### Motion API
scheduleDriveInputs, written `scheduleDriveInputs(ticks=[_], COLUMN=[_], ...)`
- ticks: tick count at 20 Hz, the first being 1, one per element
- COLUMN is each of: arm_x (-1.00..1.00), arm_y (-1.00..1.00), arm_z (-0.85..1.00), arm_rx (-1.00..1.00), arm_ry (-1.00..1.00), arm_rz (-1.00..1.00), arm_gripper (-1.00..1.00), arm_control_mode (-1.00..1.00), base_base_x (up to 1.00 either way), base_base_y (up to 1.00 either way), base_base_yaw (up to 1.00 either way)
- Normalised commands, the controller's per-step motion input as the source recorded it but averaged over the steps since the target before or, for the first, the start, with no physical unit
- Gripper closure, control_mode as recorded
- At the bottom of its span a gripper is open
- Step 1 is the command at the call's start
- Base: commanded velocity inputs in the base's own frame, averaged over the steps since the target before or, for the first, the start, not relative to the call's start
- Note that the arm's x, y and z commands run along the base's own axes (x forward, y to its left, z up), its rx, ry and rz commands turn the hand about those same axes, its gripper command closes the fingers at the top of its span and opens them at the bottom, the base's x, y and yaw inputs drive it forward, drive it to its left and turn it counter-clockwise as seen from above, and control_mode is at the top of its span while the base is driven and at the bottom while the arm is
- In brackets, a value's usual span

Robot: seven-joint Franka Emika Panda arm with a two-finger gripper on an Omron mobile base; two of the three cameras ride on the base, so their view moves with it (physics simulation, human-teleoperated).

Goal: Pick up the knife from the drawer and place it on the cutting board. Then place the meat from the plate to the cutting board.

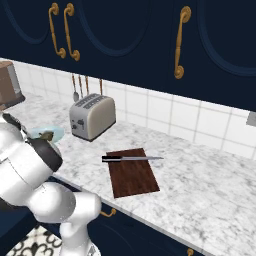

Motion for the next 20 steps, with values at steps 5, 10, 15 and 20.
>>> scheduleDriveInputs(ticks=[5,10,15,20], arm_x=[-0.39,-0.23,0.04,0.31], arm_y=[-1.0,-1.0,-1.0,-1.0], arm_z=[0.0,0.0,0.0,0.0], arm_rx=[0.16,0.17,0.19,0.16], arm_ry=[0.0,0.0,0.08,0.11], arm_rz=[-0.5,-0.49,-0.41,-0.31], arm_gripper=[1.0,1.0,1.0,1.0], arm_control_mode=[-1.0,-1.0,-1.0,-1.0], base_base_x=[0.0,0.0,0.0,0.0], base_base_y=[0.0,0.0,0.0,0.0], base_base_yaw=[0.0,0.0,0.0,0.0])
